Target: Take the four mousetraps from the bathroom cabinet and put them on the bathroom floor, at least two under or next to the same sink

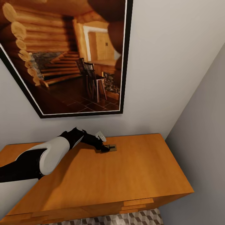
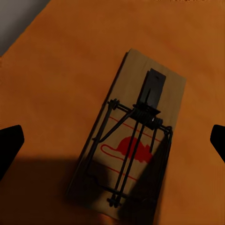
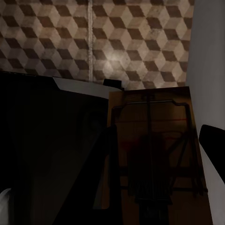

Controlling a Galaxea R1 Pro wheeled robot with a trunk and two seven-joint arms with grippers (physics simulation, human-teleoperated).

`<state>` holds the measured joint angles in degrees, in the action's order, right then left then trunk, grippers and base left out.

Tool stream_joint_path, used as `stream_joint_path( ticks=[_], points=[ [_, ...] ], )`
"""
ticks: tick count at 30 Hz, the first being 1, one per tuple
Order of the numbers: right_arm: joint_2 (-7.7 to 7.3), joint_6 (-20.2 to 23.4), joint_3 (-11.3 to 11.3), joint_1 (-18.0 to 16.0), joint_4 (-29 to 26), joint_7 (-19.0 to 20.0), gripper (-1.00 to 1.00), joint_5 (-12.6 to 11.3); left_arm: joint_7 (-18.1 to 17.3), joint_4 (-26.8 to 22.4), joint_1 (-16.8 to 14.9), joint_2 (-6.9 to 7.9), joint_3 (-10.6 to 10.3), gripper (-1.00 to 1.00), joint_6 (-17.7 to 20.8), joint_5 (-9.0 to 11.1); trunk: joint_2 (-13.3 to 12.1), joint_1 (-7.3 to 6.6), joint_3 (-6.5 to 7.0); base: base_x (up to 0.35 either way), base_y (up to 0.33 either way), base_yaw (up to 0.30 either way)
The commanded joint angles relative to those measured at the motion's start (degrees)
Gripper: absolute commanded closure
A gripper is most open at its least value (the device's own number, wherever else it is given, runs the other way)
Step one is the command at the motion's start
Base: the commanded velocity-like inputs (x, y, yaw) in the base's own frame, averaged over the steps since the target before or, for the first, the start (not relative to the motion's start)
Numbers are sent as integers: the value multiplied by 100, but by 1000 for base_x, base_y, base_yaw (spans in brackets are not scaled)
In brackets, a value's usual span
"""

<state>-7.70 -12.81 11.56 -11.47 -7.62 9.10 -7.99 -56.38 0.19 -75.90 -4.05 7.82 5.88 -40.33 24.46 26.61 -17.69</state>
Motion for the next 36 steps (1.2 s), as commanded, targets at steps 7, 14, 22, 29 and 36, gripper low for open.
stream_joint_path(
  ticks=[7,14,22,29,36],
  points=[
    [-3,-20,39,-5,5,22,100,-62,4,210,13,1,-184,-100,71,-97,6,5,-11,0,0,0],
    [-3,-20,39,-4,6,22,100,-62,4,210,21,1,-184,-100,78,-98,6,5,-11,0,0,0],
    [-3,-20,39,-4,6,22,100,-62,5,210,22,1,-184,-100,80,-98,6,5,-11,0,0,0],
    [-3,-20,39,-4,6,22,100,-62,5,210,22,1,-184,-100,80,-98,6,5,-11,0,0,0],
    [-3,-20,39,-5,6,22,100,-62,7,210,22,1,-184,-100,80,-98,6,5,-11,0,0,0]
  ],
)
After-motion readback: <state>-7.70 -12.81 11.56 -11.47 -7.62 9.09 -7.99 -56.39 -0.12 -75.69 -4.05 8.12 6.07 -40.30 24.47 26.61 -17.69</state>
